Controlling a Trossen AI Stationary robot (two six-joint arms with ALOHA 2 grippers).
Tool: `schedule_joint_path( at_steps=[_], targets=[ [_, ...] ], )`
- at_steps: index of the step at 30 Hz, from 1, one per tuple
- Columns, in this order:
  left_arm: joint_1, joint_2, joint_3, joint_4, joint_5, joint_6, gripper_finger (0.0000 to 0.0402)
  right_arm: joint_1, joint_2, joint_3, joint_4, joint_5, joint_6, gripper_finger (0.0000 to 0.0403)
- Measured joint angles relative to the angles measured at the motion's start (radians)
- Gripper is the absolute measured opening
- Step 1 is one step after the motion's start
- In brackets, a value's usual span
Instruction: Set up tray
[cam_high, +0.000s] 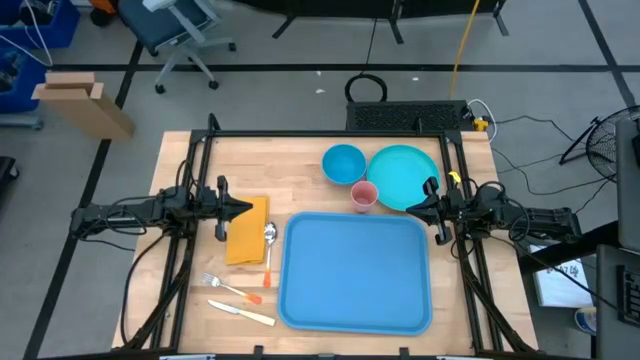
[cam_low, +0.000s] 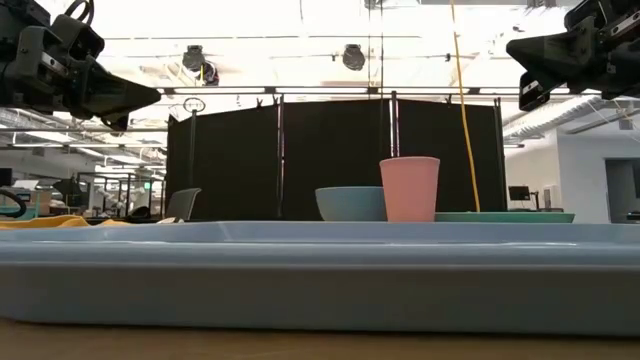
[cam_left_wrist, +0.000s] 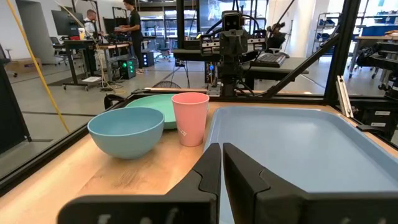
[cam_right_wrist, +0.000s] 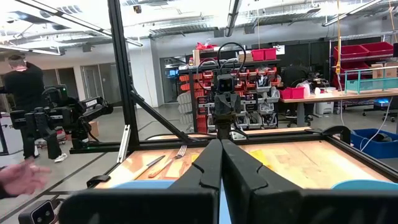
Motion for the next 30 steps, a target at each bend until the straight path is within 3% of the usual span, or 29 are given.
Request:
schedule_joint_path(
  at_steps=[12,19,22,25,30],
  targets=[
    [0.0,0.0,0.0,0.0,0.0,0.0,0.0021,0.0,0.0,0.0,0.007,0.0,0.001,0.0],
    [0.0,0.0,0.0,0.0,0.0,0.0,0.0021,0.0,0.0,0.0,0.011,0.008,0.09,0.0],
    [0.0,0.0,0.0,0.0,0.0,0.0,0.0021,0.0,0.0,0.001,0.07,0.116,0.071,0.0],
    [0.0,0.0,0.0,0.0,0.0,0.0,0.0021,0.0,0.007,0.038,0.076,0.288,0.072,0.0],
    [0.0,0.0,0.0,0.001,0.0,0.0,0.0021,0.0,0.089,0.2,-0.15,0.62,0.111,0.0]
  ],
)
